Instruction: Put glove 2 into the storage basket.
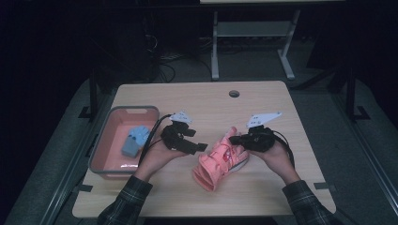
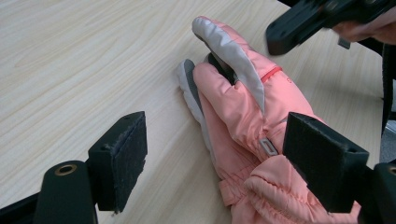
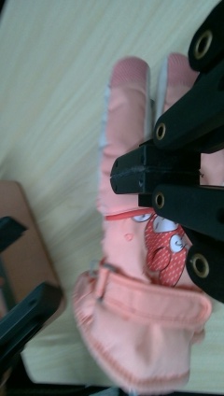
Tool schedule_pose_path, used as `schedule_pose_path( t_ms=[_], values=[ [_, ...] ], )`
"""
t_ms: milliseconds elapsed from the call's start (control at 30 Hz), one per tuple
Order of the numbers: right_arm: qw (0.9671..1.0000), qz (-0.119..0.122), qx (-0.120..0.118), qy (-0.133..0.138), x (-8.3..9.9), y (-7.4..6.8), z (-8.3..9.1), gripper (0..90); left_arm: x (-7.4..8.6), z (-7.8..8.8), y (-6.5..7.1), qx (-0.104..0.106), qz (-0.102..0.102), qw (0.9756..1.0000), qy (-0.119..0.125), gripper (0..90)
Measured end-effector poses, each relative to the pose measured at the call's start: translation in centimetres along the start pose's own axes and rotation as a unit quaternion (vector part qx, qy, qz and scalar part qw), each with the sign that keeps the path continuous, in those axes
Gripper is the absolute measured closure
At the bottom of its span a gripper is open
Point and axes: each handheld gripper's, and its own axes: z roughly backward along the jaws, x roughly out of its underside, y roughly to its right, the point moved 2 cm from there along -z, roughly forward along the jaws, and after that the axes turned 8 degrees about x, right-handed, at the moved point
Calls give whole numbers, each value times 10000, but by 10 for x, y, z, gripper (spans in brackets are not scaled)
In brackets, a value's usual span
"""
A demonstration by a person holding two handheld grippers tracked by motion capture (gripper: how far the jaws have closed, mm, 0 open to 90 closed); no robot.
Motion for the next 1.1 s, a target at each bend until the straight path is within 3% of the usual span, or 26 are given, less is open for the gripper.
schedule_pose_path(
  t_ms=[367,600,733,867,1100],
  values=[
    [9985,-43,-90,-533,16,1,-28,900,0,-12,0,82,-31,9999,-139,191],
    [9973,-51,-108,-725,22,0,-38,900,-5,-24,0,121,-111,9995,-258,173],
    [9964,-102,-176,-817,25,0,-41,900,-11,-37,0,197,-114,9990,-372,158],
    [9963,2,-113,-857,26,-2,-41,900,-14,-52,2,287,-124,9982,-514,143],
    [9962,96,-47,-869,28,-3,-40,900,-10,-78,-2,436,76,9961,-761,138]
  ],
)
